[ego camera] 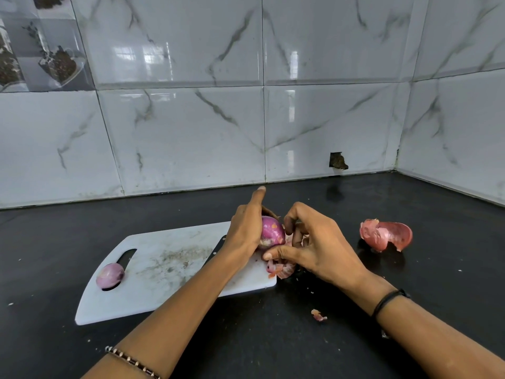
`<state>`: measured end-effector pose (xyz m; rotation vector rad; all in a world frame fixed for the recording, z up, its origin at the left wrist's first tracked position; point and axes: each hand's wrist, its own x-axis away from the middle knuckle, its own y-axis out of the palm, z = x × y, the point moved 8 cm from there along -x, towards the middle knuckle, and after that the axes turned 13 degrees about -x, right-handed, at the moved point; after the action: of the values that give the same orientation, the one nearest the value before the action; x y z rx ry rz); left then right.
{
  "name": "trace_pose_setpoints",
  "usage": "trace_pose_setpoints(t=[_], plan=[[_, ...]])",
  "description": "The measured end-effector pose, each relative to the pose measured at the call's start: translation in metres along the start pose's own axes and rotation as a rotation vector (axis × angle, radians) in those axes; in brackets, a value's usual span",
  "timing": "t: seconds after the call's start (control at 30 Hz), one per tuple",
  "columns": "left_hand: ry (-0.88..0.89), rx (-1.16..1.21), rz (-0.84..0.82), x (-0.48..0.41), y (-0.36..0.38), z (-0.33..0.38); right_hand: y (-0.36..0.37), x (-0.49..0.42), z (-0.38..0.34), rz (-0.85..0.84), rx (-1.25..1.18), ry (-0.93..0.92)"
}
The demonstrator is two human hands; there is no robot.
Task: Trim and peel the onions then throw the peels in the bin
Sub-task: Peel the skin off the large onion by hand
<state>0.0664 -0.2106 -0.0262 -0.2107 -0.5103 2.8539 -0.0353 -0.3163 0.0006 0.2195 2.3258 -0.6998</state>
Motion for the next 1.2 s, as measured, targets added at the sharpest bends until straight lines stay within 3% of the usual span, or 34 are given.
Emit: trace_pose_setpoints(t=[0.23, 0.37, 0.5, 0.97, 1.2], plan=[[-0.073, 0.026, -0.008, 0.001, -0.002, -0.006, 0.001, -0.001, -0.005, -0.024, -0.024, -0.034], [-0.17, 0.141, -0.05, 0.002, 0.0, -0.011, -0.005, 0.0, -0.002, 0.047, -0.053, 0.041], [-0.282, 0.283, -0.222, 0.012, 0.008, -0.01, -0.01, 0.0, 0.003, 0.083, -0.067, 0.101], [-0.261, 0.421, -0.456, 0.013, 0.021, -0.003, -0.011, 0.002, 0.014, 0.095, 0.029, 0.149], [-0.171, 0.516, -0.295, 0.006, 0.013, -0.007, -0.01, 0.005, 0.024, 0.06, -0.129, 0.241]])
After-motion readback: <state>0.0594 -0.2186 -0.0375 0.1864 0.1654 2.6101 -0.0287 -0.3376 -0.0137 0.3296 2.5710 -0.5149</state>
